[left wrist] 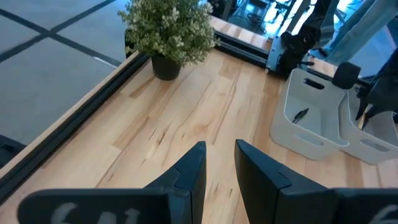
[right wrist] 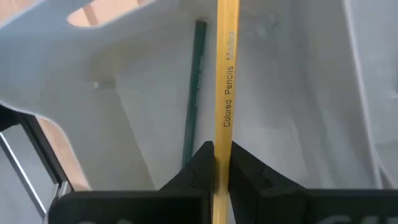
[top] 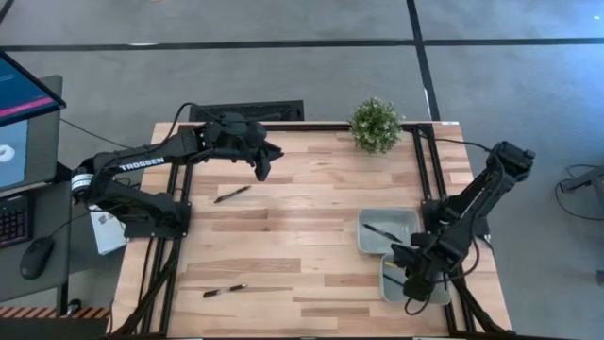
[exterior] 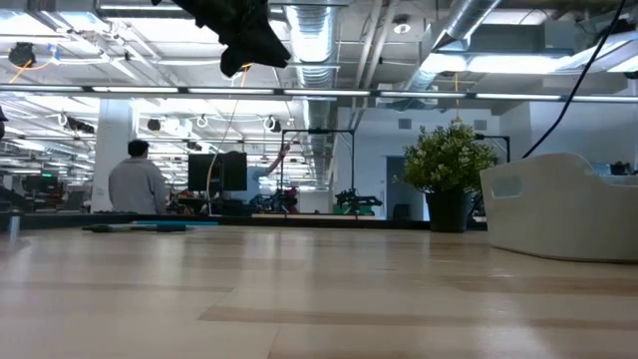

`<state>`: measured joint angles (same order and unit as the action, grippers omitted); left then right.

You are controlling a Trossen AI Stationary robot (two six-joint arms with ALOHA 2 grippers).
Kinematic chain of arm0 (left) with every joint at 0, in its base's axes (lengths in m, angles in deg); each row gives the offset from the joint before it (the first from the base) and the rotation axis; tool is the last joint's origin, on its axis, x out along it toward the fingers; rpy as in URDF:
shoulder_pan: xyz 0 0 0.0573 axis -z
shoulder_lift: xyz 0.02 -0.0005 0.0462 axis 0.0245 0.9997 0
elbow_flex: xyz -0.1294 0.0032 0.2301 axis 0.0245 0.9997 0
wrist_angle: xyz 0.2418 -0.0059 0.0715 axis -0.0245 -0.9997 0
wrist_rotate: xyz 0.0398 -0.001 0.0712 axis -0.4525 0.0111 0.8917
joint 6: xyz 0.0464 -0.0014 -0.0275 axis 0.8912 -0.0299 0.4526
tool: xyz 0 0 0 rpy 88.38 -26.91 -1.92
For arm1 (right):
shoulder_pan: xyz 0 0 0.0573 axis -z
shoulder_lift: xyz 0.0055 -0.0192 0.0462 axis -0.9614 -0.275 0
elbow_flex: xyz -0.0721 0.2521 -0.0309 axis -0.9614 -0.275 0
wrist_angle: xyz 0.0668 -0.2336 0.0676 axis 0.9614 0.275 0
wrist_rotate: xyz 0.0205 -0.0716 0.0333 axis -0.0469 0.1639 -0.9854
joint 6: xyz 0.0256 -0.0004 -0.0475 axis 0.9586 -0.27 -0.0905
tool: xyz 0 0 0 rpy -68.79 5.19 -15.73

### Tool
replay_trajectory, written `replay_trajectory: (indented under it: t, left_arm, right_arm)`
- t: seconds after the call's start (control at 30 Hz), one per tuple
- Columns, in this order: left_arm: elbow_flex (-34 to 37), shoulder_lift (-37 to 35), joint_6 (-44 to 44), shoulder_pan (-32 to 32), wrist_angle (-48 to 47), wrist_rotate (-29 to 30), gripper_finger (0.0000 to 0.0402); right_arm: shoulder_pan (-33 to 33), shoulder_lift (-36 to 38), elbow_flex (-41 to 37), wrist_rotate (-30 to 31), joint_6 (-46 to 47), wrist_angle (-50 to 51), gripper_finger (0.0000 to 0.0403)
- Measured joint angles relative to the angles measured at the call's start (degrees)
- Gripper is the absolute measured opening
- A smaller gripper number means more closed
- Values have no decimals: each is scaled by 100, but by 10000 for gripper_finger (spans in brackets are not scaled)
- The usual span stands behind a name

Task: Sort pens & pencils
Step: Put the yellow pencil into the bottom gray bin, then put the top black pen into the top gray bin

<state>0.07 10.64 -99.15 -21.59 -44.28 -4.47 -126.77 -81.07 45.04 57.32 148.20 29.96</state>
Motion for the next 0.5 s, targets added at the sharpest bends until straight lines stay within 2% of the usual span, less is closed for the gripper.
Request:
replay_trajectory:
  t: [0.5]
  left_arm:
    - [0, 0, 0, 0, -208, 28, 74]
  right_arm:
    - [-13, 0, -24, -97, 544, -50, 70]
